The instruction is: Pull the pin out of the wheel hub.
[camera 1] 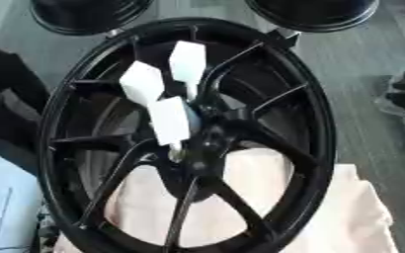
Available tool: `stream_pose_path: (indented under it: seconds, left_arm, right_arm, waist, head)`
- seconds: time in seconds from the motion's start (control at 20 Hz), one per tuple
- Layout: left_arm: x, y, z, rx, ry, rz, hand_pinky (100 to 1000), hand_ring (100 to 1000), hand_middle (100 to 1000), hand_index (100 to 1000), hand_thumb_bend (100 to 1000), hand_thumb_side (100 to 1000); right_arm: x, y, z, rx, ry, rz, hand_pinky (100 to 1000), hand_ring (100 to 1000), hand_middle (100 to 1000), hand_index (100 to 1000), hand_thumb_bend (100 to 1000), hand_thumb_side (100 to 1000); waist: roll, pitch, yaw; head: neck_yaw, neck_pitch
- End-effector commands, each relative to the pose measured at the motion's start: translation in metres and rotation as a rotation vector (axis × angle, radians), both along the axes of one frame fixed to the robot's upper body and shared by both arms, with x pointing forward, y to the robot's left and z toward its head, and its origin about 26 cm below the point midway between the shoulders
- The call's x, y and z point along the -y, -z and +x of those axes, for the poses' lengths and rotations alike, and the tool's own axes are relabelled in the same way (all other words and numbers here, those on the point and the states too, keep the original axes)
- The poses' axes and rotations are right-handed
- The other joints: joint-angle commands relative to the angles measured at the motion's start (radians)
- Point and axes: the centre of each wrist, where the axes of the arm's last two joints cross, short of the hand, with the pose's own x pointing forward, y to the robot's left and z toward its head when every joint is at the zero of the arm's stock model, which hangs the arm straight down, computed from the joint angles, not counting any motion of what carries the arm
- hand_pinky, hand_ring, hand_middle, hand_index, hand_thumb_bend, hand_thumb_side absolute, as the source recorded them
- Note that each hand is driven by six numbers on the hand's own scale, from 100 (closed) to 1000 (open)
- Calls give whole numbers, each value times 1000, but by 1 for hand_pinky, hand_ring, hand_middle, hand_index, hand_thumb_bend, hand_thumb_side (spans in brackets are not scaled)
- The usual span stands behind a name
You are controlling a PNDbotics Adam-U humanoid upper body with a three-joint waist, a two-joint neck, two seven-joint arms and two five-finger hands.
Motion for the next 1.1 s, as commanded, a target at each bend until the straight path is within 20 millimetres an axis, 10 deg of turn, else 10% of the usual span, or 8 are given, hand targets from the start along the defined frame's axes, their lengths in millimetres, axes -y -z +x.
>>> stream_pose_path:
  seconds: [0.05, 0.45, 1.1]
  left_arm:
    - [-1, -15, 0, 42, 9, 28, 592, 832, 761, 687, 365, 684]
    - [-3, -54, 1, 130, 37, 109, 596, 838, 778, 699, 359, 659]
    - [-25, -197, -26, 226, 182, 819, 654, 843, 795, 750, 418, 586]
  right_arm:
    - [5, -12, -2, 32, 12, -21, 880, 724, 704, 825, 100, 767]
    - [12, -11, -6, 36, 39, -18, 880, 724, 704, 825, 100, 765]
    - [15, -12, -10, 40, 49, -36, 880, 724, 704, 825, 100, 764]
  waist:
    - [-2, -23, -4]
    - [0, -21, 0]
    - [22, -22, -4]
  head:
    - [-11, -9]
    - [-39, -3]
    - [-47, 4]
